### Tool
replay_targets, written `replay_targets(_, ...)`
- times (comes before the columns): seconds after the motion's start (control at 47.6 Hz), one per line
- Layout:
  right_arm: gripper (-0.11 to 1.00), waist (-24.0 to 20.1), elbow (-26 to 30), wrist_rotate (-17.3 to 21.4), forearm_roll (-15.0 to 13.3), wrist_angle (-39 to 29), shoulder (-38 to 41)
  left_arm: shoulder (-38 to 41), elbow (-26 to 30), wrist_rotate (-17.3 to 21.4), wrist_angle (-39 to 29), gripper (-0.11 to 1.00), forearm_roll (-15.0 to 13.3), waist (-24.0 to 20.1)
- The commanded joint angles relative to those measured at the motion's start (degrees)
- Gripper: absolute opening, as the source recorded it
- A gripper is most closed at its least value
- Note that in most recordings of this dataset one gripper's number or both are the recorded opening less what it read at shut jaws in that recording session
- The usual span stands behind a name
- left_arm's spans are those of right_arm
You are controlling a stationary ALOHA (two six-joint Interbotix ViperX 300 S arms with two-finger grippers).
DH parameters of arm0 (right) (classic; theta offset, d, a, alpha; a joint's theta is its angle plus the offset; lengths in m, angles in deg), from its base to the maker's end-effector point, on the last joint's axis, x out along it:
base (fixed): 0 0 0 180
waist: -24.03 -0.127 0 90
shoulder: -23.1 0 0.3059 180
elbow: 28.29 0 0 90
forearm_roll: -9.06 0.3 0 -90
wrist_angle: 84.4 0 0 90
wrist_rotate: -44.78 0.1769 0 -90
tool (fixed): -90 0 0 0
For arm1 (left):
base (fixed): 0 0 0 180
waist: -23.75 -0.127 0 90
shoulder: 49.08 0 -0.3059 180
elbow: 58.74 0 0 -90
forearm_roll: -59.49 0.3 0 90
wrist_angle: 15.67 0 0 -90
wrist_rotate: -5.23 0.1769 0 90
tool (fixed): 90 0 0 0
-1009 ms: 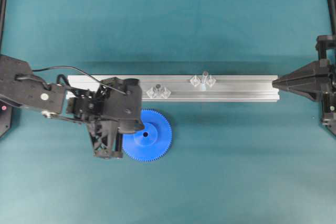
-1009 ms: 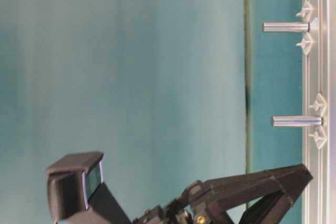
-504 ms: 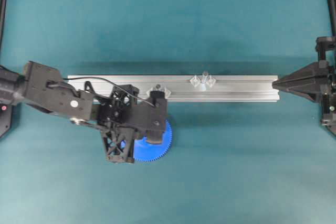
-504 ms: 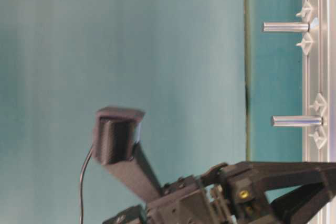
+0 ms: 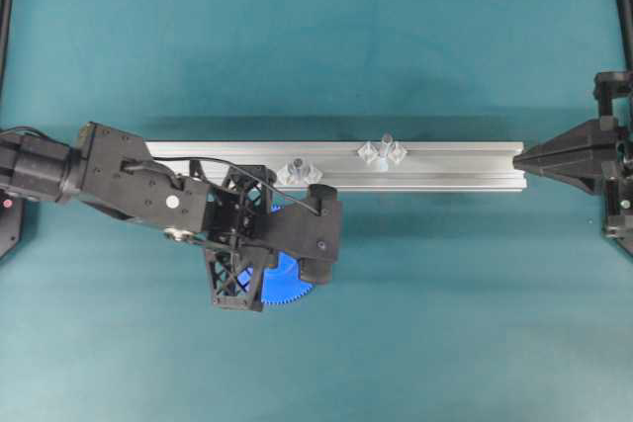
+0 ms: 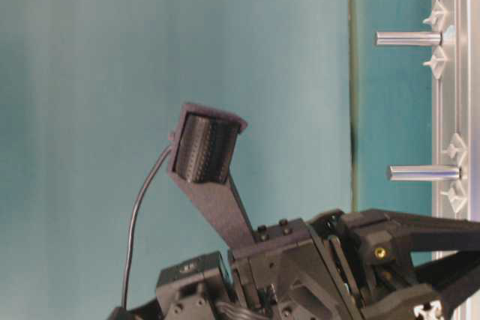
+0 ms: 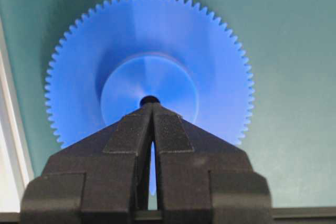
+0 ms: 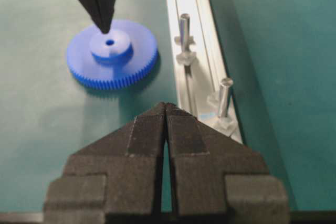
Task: Find the location of the shaft and insert the large gear.
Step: 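Lower the open left gripper over the blue gear's hub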
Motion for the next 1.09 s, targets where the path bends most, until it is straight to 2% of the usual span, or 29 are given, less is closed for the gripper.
replay_targets(0.0, 0.0, 0.09, 0.53, 0.7, 0.18, 0.35, 0.26, -0.7, 1.85, 0.44, -0.26, 0.0, 0.09, 0.35)
replay_targets(0.441, 0.0, 0.09, 0.0, 2.9, 0.09, 0.35, 0.18, -0.26, 2.81, -0.62, -3.25, 0.01, 0.09, 0.35)
replay_targets(0.525, 0.0, 0.09, 0.0, 2.9, 0.09, 0.35, 0.26, -0.26, 3.08, -1.23, -3.25, 0.05, 0.18, 0.35)
replay_targets(0.609, 0.0, 0.18, 0.0, 2.9, 0.09, 0.26, 0.18, -0.18, 3.25, -2.37, -3.25, 0.17, 0.18, 0.26)
replay_targets(0.777, 0.0, 0.09, 0.0, 2.9, 0.09, 0.26, 0.18, 0.53, 3.08, -6.24, -3.08, 0.67, 0.18, 0.18)
replay_targets(0.883, 0.0, 0.09, 0.0, 2.9, 0.09, 0.26, 0.18, 1.49, 3.34, -7.65, -3.08, 0.9, 0.18, -0.26)
replay_targets(0.946, 0.0, 0.09, 0.0, 2.9, 0.18, 0.35, 0.26, 1.67, 3.6, -7.38, -3.08, 0.95, 0.18, -0.35)
replay_targets(1.072, 0.0, 0.09, 0.0, 2.9, 0.09, 0.26, 0.09, 1.85, 3.78, -6.86, -3.08, 0.94, 0.18, -0.53)
